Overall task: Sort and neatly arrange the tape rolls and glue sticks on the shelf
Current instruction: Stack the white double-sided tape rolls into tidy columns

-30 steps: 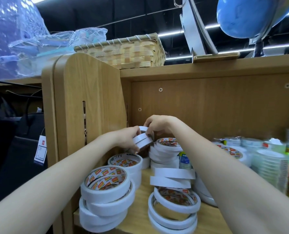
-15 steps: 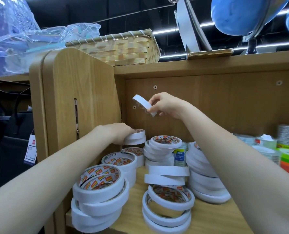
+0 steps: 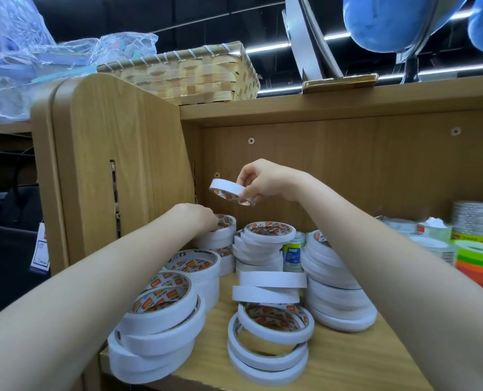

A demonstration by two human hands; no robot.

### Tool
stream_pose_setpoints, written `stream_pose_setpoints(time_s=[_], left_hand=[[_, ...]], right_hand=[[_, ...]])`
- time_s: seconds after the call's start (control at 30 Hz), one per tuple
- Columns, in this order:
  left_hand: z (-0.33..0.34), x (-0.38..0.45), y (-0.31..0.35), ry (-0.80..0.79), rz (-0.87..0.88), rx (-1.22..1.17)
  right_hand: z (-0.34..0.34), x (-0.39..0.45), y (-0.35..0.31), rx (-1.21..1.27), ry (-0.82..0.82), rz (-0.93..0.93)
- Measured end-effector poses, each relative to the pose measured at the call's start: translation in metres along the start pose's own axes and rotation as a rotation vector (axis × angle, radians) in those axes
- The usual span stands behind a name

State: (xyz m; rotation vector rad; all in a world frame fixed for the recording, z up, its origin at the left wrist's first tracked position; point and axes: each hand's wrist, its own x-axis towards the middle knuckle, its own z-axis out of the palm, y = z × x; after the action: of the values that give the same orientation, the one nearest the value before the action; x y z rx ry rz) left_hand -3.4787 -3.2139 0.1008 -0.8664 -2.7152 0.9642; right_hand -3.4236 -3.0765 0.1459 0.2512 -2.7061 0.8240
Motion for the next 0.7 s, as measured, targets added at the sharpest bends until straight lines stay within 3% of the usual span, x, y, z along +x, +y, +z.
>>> stream_pose_setpoints(time_s=[0.3, 0.47, 0.7], left_hand=[[0.006, -0.005, -0.015, 0.133, 0.055, 0.002], [0.016, 0.004, -0.014, 0.080, 0.032, -0.047], [0.020, -0.009, -0.038, 0.244, 0.012, -0.204]], right_hand=[[0.013, 0.003, 0.006, -0.275, -0.021, 0.008], [0.011, 0.002, 0.006, -0.321, -0.017, -0.008], [0.021, 0.006, 0.004, -0.407, -0.035, -0.084]])
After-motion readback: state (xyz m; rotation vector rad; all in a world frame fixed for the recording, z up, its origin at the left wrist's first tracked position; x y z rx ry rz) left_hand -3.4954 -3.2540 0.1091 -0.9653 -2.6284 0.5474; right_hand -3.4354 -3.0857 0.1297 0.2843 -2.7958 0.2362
